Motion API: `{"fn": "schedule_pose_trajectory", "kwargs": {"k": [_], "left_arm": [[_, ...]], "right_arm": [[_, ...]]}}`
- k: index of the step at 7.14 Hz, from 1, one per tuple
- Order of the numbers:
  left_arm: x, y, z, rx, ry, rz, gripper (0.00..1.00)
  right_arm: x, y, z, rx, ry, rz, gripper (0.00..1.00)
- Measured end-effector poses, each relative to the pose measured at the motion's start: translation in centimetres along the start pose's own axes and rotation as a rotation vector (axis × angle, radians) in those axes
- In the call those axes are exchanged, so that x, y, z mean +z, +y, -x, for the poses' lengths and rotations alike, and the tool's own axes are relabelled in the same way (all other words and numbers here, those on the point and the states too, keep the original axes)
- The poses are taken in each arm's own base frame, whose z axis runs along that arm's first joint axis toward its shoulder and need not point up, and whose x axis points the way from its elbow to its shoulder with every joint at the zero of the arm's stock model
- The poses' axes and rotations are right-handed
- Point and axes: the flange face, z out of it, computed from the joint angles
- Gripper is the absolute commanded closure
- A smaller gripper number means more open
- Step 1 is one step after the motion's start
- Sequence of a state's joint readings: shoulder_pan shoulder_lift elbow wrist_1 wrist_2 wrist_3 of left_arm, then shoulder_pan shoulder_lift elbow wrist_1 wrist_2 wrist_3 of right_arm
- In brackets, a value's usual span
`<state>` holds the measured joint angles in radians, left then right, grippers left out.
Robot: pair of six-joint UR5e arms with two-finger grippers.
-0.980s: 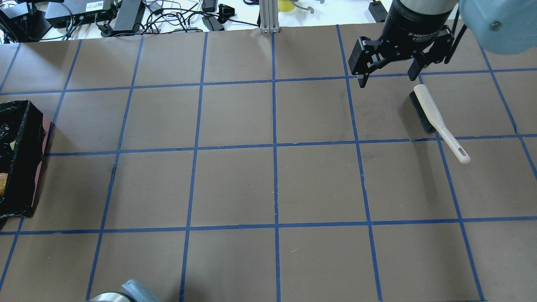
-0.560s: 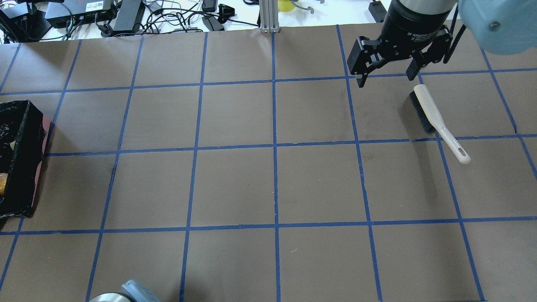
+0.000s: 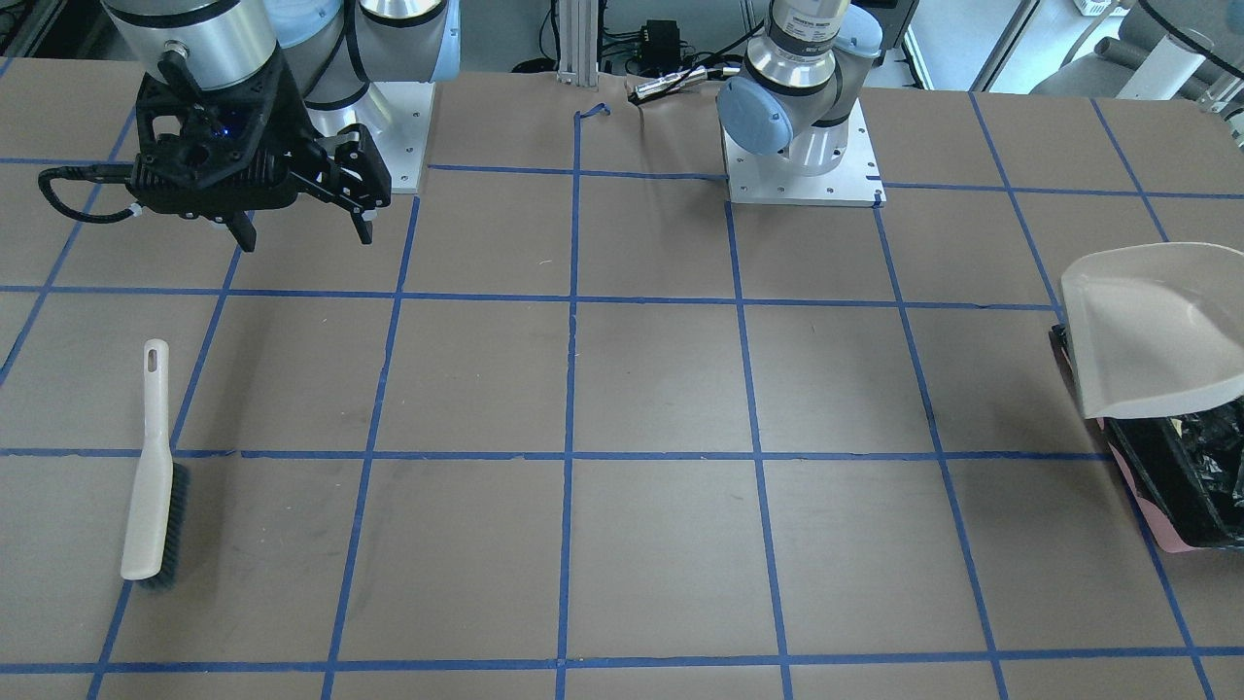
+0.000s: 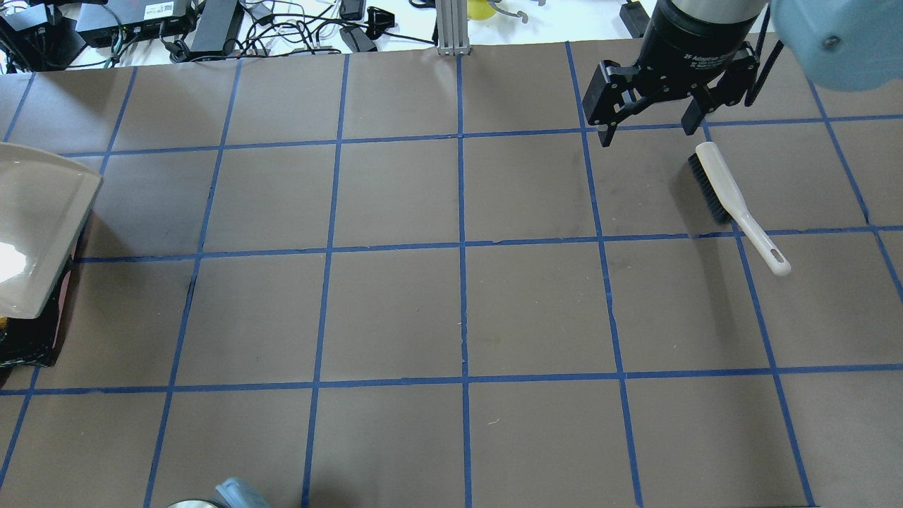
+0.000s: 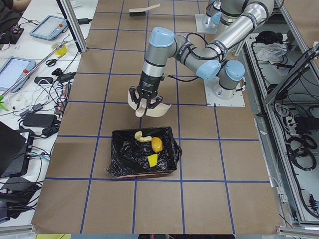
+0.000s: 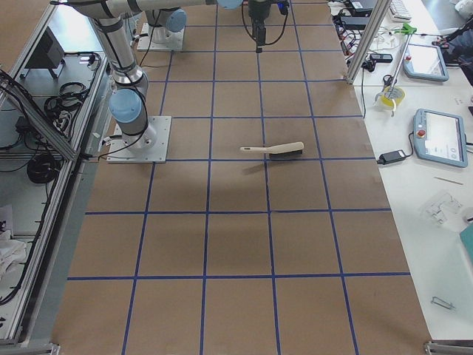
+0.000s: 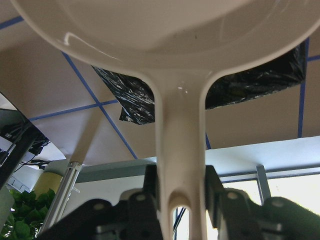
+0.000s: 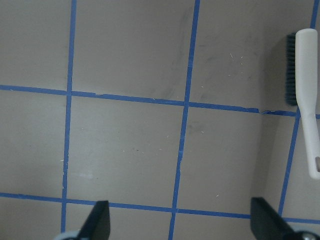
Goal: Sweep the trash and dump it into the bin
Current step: 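Bring the empty dustpan back and lower it onto the table with the left gripper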
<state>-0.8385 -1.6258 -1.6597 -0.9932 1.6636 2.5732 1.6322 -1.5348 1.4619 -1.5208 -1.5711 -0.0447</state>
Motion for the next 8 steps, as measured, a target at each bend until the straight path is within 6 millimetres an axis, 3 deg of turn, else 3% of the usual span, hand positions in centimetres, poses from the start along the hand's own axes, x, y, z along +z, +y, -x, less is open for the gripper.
{"fn": "schedule_pose_trajectory", "kwargs": {"k": [2,4,6,8], "left_arm": [[0.5,-8.0,6.0,-0.058,-0.001,-0.149,1.0],[3.3,-15.7,10.8,-0.074,0.032,-0.297,1.0],[8.0,-19.8,14.0,-0.11,0.089,-0.406,1.0],[10.2,-20.6,17.5,-0.178,0.173,-0.438,1.0]], "right_arm": [[0.0,0.1,0.0,0.001,0.0,0.002,0.0],[0.0,0.1,0.0,0.001,0.002,0.005,0.0],[0.1,0.1,0.0,0.0,0.001,0.006,0.0],[0.1,0.1,0.0,-0.001,0.005,0.006,0.0]]}}
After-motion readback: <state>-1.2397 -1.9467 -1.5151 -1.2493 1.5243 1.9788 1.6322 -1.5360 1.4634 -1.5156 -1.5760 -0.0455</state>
